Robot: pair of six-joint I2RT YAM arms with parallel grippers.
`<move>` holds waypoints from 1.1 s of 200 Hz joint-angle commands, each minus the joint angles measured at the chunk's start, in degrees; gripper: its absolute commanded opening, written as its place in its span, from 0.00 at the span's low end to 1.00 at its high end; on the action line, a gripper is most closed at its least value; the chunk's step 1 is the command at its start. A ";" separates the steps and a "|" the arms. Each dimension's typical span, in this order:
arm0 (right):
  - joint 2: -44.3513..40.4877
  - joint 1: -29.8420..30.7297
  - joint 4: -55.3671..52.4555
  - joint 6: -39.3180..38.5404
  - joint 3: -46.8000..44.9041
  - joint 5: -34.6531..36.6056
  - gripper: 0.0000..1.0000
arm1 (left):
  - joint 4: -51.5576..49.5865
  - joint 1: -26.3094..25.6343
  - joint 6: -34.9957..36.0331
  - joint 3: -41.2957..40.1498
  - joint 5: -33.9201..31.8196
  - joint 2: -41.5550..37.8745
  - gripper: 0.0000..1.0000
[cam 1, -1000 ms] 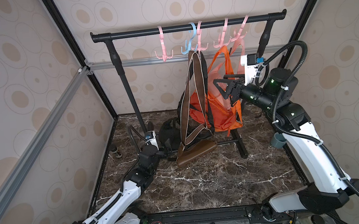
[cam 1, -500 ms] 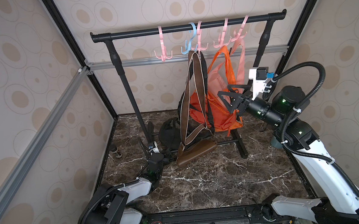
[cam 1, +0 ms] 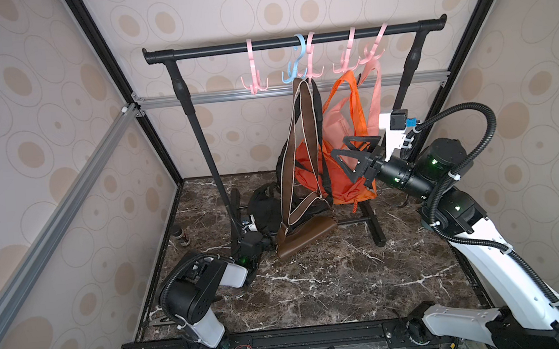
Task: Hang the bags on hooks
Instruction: Pick up the bag from the center of the board.
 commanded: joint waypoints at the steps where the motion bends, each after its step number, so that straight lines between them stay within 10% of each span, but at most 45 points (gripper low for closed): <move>1: 0.36 1.29 1.57 -1.27 -0.76 -0.69 0.77 | 2.47 0.72 0.79 2.03 0.16 2.29 0.55; 78: -0.27 2.14 2.10 -1.42 -2.20 3.13 0.76 | 1.27 1.26 -1.99 1.29 2.83 -5.07 0.00; 178: 0.49 3.66 0.65 -2.16 -0.28 1.11 0.76 | -23.23 -0.04 2.43 11.81 -0.40 -30.86 0.00; 220: 3.76 7.15 -7.26 -7.73 6.88 -2.13 0.76 | -37.17 0.06 13.22 28.93 -1.46 -35.18 0.00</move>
